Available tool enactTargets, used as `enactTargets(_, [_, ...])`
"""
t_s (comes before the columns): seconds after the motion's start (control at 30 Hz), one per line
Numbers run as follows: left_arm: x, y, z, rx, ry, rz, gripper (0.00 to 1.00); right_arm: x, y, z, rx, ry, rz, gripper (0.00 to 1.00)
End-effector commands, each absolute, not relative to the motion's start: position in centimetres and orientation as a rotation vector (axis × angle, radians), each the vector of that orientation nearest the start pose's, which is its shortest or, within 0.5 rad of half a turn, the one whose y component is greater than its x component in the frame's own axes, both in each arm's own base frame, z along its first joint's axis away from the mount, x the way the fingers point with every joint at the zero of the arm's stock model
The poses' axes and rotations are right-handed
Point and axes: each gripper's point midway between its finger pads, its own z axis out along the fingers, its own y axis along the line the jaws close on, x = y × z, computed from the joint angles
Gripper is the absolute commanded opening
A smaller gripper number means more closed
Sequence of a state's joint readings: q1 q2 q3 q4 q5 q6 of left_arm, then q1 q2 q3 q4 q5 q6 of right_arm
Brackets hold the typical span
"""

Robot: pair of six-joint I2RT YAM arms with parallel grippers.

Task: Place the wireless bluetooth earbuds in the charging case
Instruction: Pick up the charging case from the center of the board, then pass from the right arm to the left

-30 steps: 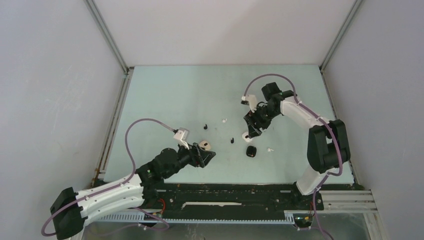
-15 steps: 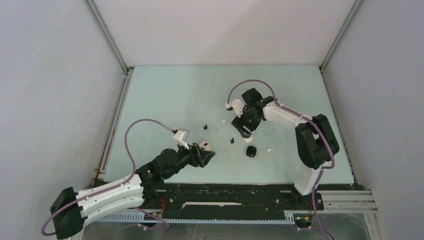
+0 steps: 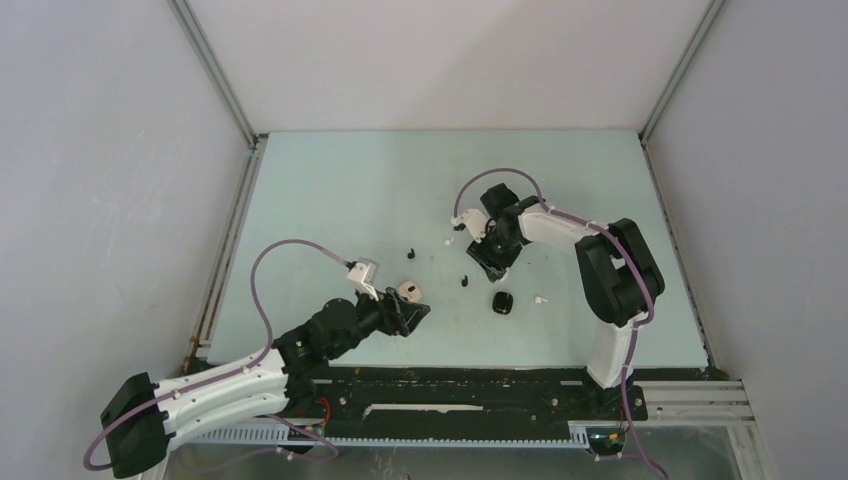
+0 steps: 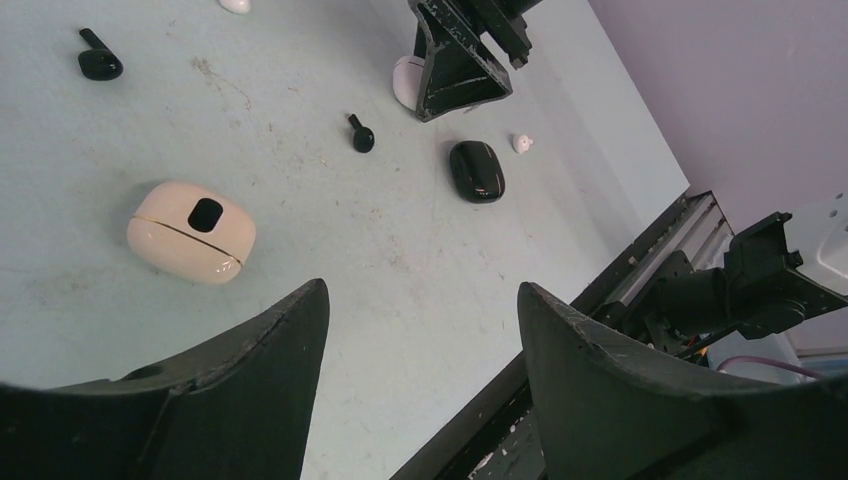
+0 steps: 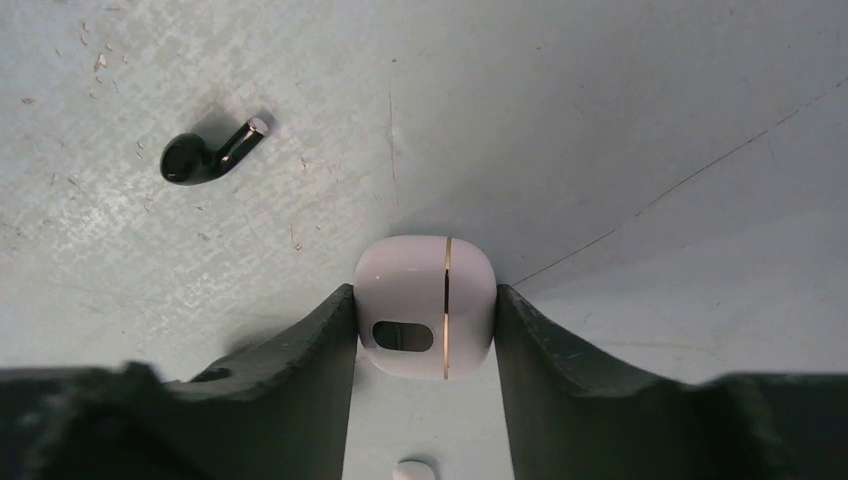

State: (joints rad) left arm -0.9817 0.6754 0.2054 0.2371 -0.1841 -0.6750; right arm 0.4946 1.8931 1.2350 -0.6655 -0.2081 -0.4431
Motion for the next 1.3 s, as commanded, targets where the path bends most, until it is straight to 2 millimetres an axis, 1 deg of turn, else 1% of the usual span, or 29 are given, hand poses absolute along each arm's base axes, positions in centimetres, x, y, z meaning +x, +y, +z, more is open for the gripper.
enactTargets(0.0, [17.1, -24.5, 13.5, 0.139, 1.894, -1.012, 0.74, 29.6, 18.4, 0.5, -1.378, 2.587, 0.317, 0.45])
enactTargets(0.03, [17.1, -24.5, 13.4, 0.138, 1.896, -1.013, 0.74, 29.5, 18.4, 0.6, -1.383, 2.582, 0.314, 0.40])
enactTargets(0.1, [17.1, -24.6, 13.5, 0.133, 1.900, -1.017, 0.74, 29.3, 18.5, 1.5, -1.390, 2.556, 0.320, 0.33])
enactTargets(0.17, [17.2, -24.8, 13.8, 0.135, 1.902, -1.020, 0.74, 29.0, 19.0, 3.2, -1.403, 2.492, 0.365, 0.28])
enactTargets(0.27, [17.3, -25.4, 14.5, 0.156, 1.922, -1.013, 0.74, 27.5, 20.6, 6.6, -1.447, 2.324, 0.500, 0.27])
enactTargets(0.37, [17.5, -26.6, 15.1, 0.220, 1.971, -0.991, 0.72, 24.7, 22.4, 10.0, -1.529, 2.107, 0.696, 0.28])
enactTargets(0.4, [17.5, -27.2, 15.1, 0.253, 1.989, -0.981, 0.72, 23.9, 22.7, 11.3, -1.546, 2.041, 0.729, 0.28])
enactTargets(0.5, [17.9, -28.8, 15.9, 0.297, 2.017, -0.984, 0.71, 21.9, 23.4, 13.6, -1.598, 1.914, 0.818, 0.29])
enactTargets(0.57, [18.6, -29.4, 16.3, 0.276, 2.034, -0.980, 0.71, 20.7, 23.8, 14.6, -1.632, 1.841, 0.861, 0.30])
enactTargets(0.63, [19.3, -29.9, 17.1, 0.232, 2.043, -1.006, 0.71, 20.1, 24.1, 15.1, -1.655, 1.800, 0.867, 0.30])
enactTargets(0.7, [19.9, -30.8, 18.5, 0.220, 2.024, -1.074, 0.70, 19.7, 24.2, 15.3, -1.674, 1.775, 0.860, 0.30])
enactTargets(0.77, [20.1, -31.7, 19.7, 0.230, 2.010, -1.157, 0.69, 19.6, 24.3, 15.5, -1.683, 1.763, 0.843, 0.30])
enactTargets(0.83, [20.2, -32.4, 20.3, 0.245, 2.007, -1.199, 0.67, 19.6, 24.3, 15.5, -1.691, 1.757, 0.830, 0.30])
enactTargets(0.93, [20.3, -33.3, 20.3, 0.255, 2.032, -1.233, 0.62, 19.5, 24.3, 15.5, -1.700, 1.749, 0.819, 0.30])
enactTargets(1.0, [20.2, -33.7, 19.8, 0.239, 2.065, -1.255, 0.60, 19.7, 24.2, 15.3, -1.703, 1.750, 0.799, 0.30])
enactTargets(1.13, [19.8, -34.3, 19.1, 0.221, 2.098, -1.315, 0.59, 19.8, 24.2, 15.2, -1.711, 1.750, 0.777, 0.30])
enactTargets(1.27, [19.1, -35.3, 19.0, 0.245, 2.109, -1.393, 0.57, 19.6, 24.3, 15.4, -1.718, 1.737, 0.777, 0.30])
